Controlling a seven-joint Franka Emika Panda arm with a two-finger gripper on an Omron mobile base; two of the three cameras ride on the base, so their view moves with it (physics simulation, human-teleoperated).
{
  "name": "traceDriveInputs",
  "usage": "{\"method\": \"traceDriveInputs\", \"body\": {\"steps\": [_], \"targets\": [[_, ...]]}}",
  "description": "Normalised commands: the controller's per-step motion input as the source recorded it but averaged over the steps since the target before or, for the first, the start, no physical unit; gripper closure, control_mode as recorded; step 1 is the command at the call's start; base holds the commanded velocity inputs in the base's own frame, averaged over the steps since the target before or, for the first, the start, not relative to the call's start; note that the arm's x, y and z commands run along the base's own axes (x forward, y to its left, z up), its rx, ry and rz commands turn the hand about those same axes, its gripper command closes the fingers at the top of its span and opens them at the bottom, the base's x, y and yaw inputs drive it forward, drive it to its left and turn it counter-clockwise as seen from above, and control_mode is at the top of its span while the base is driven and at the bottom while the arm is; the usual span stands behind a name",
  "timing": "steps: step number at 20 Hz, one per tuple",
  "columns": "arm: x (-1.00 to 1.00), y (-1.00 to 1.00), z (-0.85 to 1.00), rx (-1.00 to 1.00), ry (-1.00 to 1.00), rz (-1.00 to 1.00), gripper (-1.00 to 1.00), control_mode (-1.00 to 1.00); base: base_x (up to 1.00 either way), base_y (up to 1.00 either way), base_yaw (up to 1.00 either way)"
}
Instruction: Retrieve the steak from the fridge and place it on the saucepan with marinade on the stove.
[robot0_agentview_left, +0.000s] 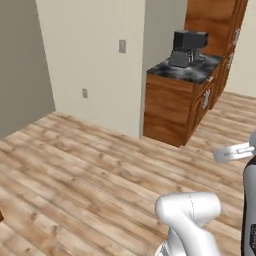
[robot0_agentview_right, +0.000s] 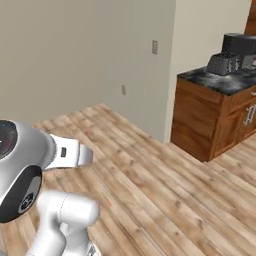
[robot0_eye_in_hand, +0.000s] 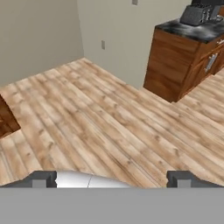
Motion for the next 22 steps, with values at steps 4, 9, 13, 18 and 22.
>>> {"method": "traceDriveInputs", "body": {"steps": [4, 9, 13, 18, 22], "targets": [[0.0, 0.0, 0.0, 0.0, 0.0, 0.0, -1.0, 1.0, 0.0, -0.72, -0.34], [0.0, 0.0, 0.0, 0.0, 0.0, 0.0, -1.0, 1.0, 0.0, -0.73, -0.33], [0.0, 0.0, 0.0, 0.0, 0.0, 0.0, -1.0, 1.0, 0.0, -0.94, -0.31], [0.0, 0.0, 0.0, 0.0, 0.0, 0.0, -1.0, 1.0, 0.0, -1.0, -0.28], [0.0, 0.0, 0.0, 0.0, 0.0, 0.0, -1.0, 1.0, 0.0, -1.0, -0.26]]}}
